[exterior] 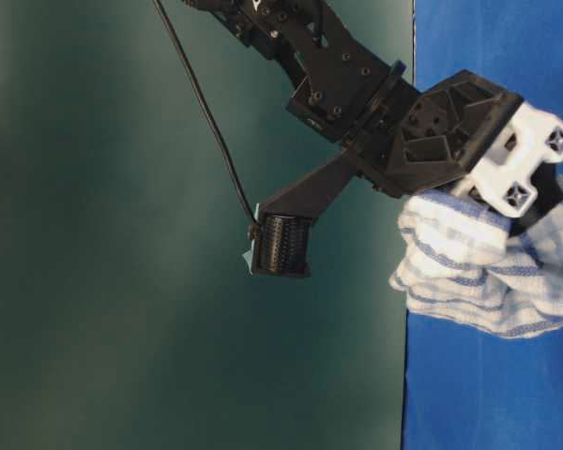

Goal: Hand over the towel.
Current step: 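Lower the towel held in the right gripper toward the table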

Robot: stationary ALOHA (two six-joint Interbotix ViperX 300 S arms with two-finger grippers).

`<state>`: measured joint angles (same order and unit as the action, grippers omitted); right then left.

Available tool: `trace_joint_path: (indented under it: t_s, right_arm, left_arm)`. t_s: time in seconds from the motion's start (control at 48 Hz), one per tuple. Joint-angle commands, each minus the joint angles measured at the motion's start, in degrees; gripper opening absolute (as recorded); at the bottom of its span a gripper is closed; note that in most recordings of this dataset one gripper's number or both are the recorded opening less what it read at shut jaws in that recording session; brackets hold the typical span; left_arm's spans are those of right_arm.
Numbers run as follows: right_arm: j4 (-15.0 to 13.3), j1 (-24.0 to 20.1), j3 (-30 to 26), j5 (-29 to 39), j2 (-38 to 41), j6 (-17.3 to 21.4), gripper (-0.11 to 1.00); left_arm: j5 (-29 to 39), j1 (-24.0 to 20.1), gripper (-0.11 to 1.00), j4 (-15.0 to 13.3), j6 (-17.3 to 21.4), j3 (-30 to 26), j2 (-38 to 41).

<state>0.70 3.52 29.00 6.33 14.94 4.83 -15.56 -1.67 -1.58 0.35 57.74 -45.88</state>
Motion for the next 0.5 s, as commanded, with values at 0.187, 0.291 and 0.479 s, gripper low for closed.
trace_joint_path:
  t_s: [0.187,0.291,0.479]
  right_arm:
    - [0.1,0.2,-1.1,0.5,-1.1,0.8,0.24]
    - [0.1,0.2,-1.0,1.1,-1.8,0.8,0.55]
    - [0.0,0.2,-0.3,4.2,-6.9,0.9,0.68]
  left_arm:
    - [-0.6,0.2,0.94,0.0,0.0,-0.7,0.2]
    - [-0.4,0.2,0.94,0.0,0.0,-0.7,0.2]
    - [-0.2,0.2,0.94,0.0,0.0,-0.7,0.2]
